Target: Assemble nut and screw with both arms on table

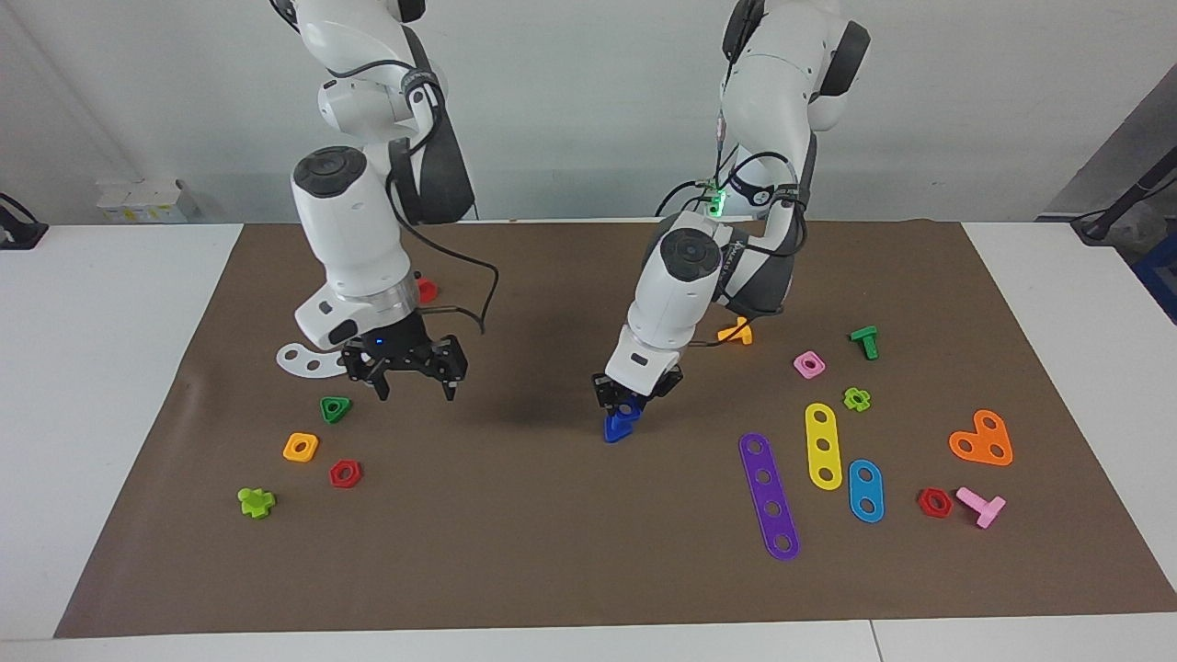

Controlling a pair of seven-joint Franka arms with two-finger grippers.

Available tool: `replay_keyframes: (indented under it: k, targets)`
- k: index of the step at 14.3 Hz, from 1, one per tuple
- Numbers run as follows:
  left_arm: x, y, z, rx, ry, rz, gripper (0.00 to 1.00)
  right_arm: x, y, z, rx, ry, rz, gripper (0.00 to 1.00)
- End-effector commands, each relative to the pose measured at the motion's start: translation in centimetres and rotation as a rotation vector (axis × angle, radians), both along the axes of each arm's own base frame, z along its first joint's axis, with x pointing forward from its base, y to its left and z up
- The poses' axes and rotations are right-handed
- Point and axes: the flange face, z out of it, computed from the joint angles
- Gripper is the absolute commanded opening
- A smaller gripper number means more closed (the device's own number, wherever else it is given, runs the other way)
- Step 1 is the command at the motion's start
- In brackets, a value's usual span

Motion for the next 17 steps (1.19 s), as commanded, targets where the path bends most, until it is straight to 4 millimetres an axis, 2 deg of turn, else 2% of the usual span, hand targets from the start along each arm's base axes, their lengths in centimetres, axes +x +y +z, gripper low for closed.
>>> replay_keyframes:
  k: [1,4,6,8,9,11,12,13,14,15,17]
  targets:
    - [-0.7,-1.1,-1.6,0.019,-0.016,0.000,0.00,-2.5,-4.7,4.6,0.018,0.031,-0.037,1.00]
    - [-0.6,-1.1,-2.7,0.028,-0.018,0.002,0.00,-5.1,-8.5,8.7,0.015,0.058,-0.078,1.00]
    - [-0.7,-1.2,-3.2,0.034,-0.014,-0.001,0.00,-6.8,-9.5,11.6,-0.010,0.081,-0.075,1.00]
    - [-0.7,-1.3,-4.7,0.061,-0.010,-0.010,0.00,-8.3,-11.1,14.2,-0.036,0.138,-0.027,1.00]
    - [-0.6,-1.3,-5.3,0.068,-0.017,-0.006,0.00,-9.4,-11.7,14.9,-0.032,0.159,-0.001,1.00]
    - [-0.5,-1.2,-5.4,0.068,-0.022,-0.006,0.00,-11.1,-14.3,14.9,-0.022,0.202,-0.003,1.00]
    - [-0.4,-1.2,-5.3,0.077,-0.022,-0.009,0.39,-11.3,-14.9,14.6,-0.022,0.221,0.027,1.00]
    - [-0.4,-1.1,-5.2,0.091,-0.031,-0.019,0.94,-11.4,-15.4,14.6,-0.022,0.219,0.036,1.00]
    - [-0.4,-1.1,-5.2,0.115,-0.036,-0.037,1.00,-11.3,-15.2,14.6,-0.023,0.210,0.034,1.00]
    - [0.0,-0.6,-4.8,0.125,-0.021,-0.032,1.00,-11.3,-14.9,14.7,-0.024,0.211,0.040,1.00]
    - [0.8,0.0,-2.5,0.131,-0.016,-0.023,1.00,-11.2,-14.6,14.7,-0.027,0.208,0.045,1.00]
